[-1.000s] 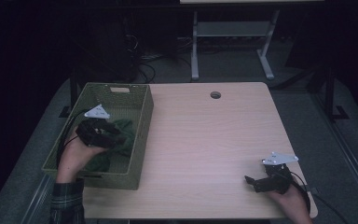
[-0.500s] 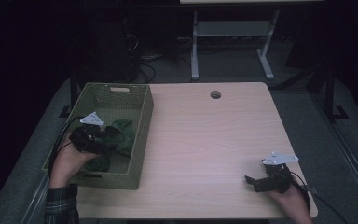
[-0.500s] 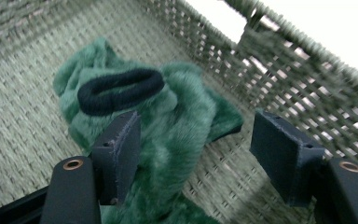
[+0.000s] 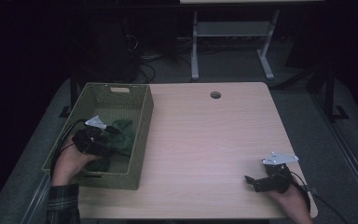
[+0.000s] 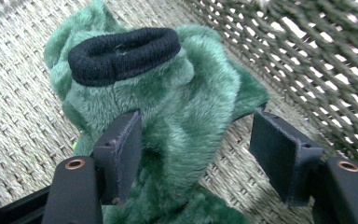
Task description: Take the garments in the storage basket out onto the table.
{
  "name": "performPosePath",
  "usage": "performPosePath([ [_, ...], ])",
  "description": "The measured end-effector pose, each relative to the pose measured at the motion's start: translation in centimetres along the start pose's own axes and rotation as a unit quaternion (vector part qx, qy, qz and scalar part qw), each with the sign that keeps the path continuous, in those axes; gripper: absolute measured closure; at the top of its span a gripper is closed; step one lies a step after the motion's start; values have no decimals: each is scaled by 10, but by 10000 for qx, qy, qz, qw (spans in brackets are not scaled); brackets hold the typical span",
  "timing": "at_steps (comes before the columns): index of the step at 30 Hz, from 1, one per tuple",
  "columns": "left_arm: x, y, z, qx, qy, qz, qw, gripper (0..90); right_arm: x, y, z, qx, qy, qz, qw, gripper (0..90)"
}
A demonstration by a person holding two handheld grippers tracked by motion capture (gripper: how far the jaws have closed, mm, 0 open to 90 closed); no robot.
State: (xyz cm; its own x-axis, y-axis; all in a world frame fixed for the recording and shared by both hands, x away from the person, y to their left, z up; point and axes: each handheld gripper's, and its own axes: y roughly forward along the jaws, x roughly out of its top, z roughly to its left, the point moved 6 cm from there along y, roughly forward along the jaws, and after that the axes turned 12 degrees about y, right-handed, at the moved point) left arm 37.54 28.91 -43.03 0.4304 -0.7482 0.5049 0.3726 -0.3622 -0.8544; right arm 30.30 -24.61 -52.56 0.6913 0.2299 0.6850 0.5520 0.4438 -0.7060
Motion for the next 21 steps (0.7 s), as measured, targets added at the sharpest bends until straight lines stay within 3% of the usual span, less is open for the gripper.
performPosePath([
  [15,-11,24,7,-72,152,481,9987,446,0,0,0,0,1,-1,10000,24],
  [18,-13,25,7,-132,101,555,9983,599,0,0,0,0,1,-1,10000,25],
  [19,-13,25,7,-181,58,547,9983,599,0,0,0,0,1,-1,10000,25],
  [21,-11,25,6,-293,-23,473,9984,741,0,0,0,0,1,-1,10000,24],
])
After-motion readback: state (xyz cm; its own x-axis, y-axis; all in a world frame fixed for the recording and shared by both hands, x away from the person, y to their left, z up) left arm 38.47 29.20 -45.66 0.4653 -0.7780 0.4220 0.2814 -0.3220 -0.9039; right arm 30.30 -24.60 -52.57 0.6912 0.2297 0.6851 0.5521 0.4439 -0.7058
